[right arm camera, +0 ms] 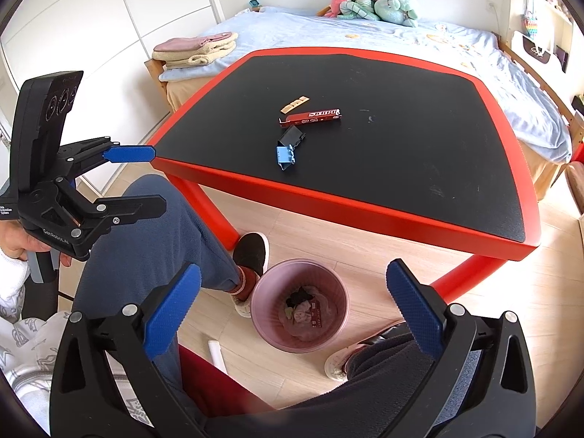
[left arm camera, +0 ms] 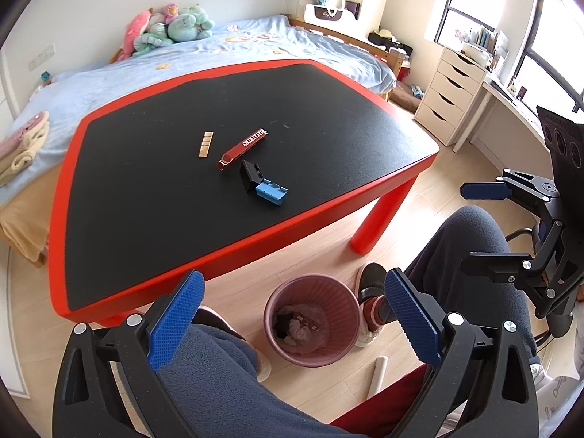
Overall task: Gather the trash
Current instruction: 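Move both tools back toward the remaining items on the table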
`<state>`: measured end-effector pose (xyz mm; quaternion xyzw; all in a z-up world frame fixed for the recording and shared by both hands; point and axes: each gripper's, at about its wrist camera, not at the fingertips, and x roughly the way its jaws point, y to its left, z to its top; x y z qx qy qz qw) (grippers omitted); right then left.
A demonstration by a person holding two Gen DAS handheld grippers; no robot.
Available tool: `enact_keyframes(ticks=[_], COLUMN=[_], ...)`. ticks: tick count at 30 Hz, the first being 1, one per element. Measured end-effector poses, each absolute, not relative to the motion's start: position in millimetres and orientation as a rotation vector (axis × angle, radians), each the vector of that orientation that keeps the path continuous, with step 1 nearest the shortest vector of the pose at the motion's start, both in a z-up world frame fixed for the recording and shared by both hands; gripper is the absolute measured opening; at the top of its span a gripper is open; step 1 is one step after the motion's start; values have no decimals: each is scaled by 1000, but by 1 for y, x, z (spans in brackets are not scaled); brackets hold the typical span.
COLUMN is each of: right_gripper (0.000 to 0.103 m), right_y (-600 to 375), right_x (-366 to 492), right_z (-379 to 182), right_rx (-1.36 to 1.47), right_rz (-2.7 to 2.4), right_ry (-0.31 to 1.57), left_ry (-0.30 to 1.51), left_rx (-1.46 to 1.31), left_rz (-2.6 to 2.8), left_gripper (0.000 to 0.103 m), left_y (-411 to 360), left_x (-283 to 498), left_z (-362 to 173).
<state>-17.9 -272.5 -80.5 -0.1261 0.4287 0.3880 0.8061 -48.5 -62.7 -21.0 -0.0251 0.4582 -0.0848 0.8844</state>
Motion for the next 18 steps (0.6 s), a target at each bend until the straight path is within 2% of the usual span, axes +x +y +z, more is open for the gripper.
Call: enact_keyframes(ticks=[18], right_gripper=[100], right_y=[-264], right_x=[-12], right_z=[-77], right_rx=[-282], right_rz=[845], right_ry=[921], left_ry=[967], left_rx=[-68], left_rz=[-163], left_gripper=[95], left_y=[-53], left_x=[-42], left_z=[-19])
